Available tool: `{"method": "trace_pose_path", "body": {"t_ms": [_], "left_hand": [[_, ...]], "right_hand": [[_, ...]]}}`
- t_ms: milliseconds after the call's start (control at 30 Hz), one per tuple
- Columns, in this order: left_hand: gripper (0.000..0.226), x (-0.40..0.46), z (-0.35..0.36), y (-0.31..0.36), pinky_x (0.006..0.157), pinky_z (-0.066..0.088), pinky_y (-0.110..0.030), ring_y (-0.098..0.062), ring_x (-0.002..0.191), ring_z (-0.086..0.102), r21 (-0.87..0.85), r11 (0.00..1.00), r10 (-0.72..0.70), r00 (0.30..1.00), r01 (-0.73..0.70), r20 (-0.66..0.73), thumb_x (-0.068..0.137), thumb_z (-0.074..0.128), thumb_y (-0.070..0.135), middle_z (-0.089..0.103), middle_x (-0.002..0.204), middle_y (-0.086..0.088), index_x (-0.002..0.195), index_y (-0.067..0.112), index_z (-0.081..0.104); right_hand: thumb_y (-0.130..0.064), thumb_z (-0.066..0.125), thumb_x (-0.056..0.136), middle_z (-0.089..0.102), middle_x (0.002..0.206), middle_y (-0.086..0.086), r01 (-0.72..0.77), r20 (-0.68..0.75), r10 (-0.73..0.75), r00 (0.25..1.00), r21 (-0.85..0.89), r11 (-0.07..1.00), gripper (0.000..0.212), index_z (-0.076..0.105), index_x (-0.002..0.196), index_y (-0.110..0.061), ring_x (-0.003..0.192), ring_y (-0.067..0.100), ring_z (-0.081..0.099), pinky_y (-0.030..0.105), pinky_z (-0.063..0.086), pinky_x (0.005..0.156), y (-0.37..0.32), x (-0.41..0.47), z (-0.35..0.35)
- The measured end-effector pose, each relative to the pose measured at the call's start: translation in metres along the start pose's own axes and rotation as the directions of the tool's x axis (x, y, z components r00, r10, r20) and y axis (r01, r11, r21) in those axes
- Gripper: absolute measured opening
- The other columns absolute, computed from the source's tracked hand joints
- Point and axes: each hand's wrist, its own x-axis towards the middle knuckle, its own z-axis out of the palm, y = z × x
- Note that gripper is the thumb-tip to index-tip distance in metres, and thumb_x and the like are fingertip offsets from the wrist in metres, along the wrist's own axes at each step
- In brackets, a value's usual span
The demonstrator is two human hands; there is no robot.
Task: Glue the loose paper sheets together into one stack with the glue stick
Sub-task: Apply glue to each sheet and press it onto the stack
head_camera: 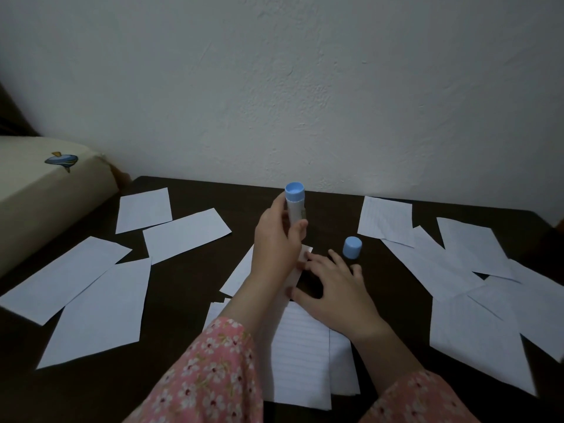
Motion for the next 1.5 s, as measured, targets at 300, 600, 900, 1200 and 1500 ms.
{"method": "trace_pose_path", "body": {"t_ms": [300, 600, 900, 1200, 1500], "left_hand": [[0.047, -0.001, 0.001, -0.005, 0.074, 0.039, -0.01, -0.002, 0.095, 0.056, 0.054, 0.997, -0.053, 0.986, 0.045, 0.158, 0.092, 0.059, 0.013, 0.057, 0.102, 0.012, 0.134, 0.029, 0.046], [0.053, 0.01, -0.021, -0.021, 0.097, 0.043, -0.03, -0.014, 0.118, 0.051, 0.109, 0.992, -0.073, 0.992, 0.062, 0.1, 0.091, 0.059, 0.012, 0.057, 0.126, -0.001, 0.139, 0.025, 0.042], [0.052, 0.012, -0.035, -0.028, 0.09, 0.036, -0.025, -0.018, 0.123, 0.05, 0.031, 0.994, -0.108, 0.993, 0.106, 0.049, 0.091, 0.059, 0.011, 0.056, 0.13, -0.002, 0.14, 0.022, 0.042], [0.052, 0.016, -0.074, -0.017, 0.089, 0.051, -0.035, -0.014, 0.112, 0.053, -0.175, 0.984, -0.092, 0.956, 0.043, -0.28, 0.1, 0.046, 0.024, 0.044, 0.139, -0.009, 0.143, 0.037, 0.022], [0.051, 0.008, -0.1, -0.031, 0.074, 0.051, -0.022, -0.002, 0.092, 0.061, -0.223, 0.952, -0.225, 0.973, 0.21, -0.042, 0.079, 0.074, 0.028, 0.06, 0.097, 0.024, 0.122, 0.036, 0.048]], "right_hand": [[-0.063, 0.049, 0.088, 0.025, 0.154, -0.019, 0.0, -0.032, 0.0, 0.999, 0.005, 1.0, 0.053, 0.043, 0.135, -0.04, 0.147, 0.013, 0.003, 0.052, 0.0, 0.116, 0.0, -0.001, 0.001], [-0.065, 0.048, 0.086, 0.023, 0.154, -0.021, -0.01, -0.022, 0.01, 1.0, 0.0, 1.0, 0.058, 0.039, 0.139, -0.043, 0.147, 0.011, 0.002, 0.052, 0.0, 0.116, 0.002, -0.001, 0.002], [-0.065, 0.047, 0.087, 0.023, 0.154, -0.021, 0.004, -0.032, -0.004, 0.999, 0.003, 1.0, 0.057, 0.04, 0.139, -0.042, 0.146, 0.011, 0.002, 0.051, 0.0, 0.116, 0.002, -0.001, 0.002], [-0.065, 0.049, 0.086, 0.025, 0.153, -0.021, -0.003, -0.047, 0.003, 0.999, 0.011, 1.0, 0.057, 0.042, 0.138, -0.042, 0.146, 0.01, 0.004, 0.052, 0.0, 0.117, 0.002, -0.002, 0.003], [-0.065, 0.052, 0.085, 0.033, 0.148, -0.014, -0.055, -0.138, 0.056, 0.989, 0.012, 0.998, 0.057, 0.046, 0.134, -0.036, 0.143, 0.009, 0.018, 0.045, 0.011, 0.118, -0.003, -0.004, 0.005]]}}
